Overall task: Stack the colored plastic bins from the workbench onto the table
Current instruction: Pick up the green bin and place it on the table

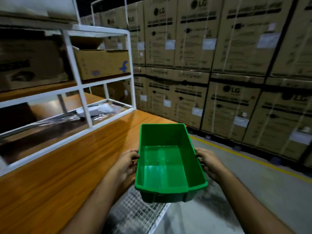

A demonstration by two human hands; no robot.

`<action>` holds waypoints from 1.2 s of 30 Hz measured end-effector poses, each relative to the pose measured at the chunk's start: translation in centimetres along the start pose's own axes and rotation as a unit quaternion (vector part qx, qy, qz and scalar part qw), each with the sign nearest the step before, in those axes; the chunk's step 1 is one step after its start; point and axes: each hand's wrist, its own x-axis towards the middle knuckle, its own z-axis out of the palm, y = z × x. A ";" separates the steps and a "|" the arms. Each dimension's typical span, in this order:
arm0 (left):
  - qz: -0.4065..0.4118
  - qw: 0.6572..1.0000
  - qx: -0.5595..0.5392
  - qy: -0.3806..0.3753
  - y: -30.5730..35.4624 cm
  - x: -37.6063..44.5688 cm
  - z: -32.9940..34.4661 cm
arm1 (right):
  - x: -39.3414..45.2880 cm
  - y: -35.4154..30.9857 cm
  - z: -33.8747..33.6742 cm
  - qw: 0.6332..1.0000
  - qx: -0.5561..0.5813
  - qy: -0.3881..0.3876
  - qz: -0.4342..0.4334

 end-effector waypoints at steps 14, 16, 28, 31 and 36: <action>0.028 1.000 -0.009 0.010 5.5 18.0 8.2 | 21.9 -6.4 -5.1 0.999 0.024 -0.028 0.012; 0.033 0.999 -0.016 0.020 6.5 20.2 8.6 | 25.0 -7.8 -4.6 0.999 0.026 -0.045 0.007; 0.085 0.978 -0.087 0.167 8.6 27.9 11.6 | 41.9 -13.1 -2.2 0.979 -0.022 -0.203 0.007; 0.091 0.964 -0.104 0.227 8.3 29.1 13.8 | 46.1 -14.2 -2.1 0.964 -0.055 -0.259 0.016; 0.103 0.948 -0.114 0.280 7.7 30.7 16.7 | 51.0 -15.3 -2.3 0.940 -0.104 -0.326 0.007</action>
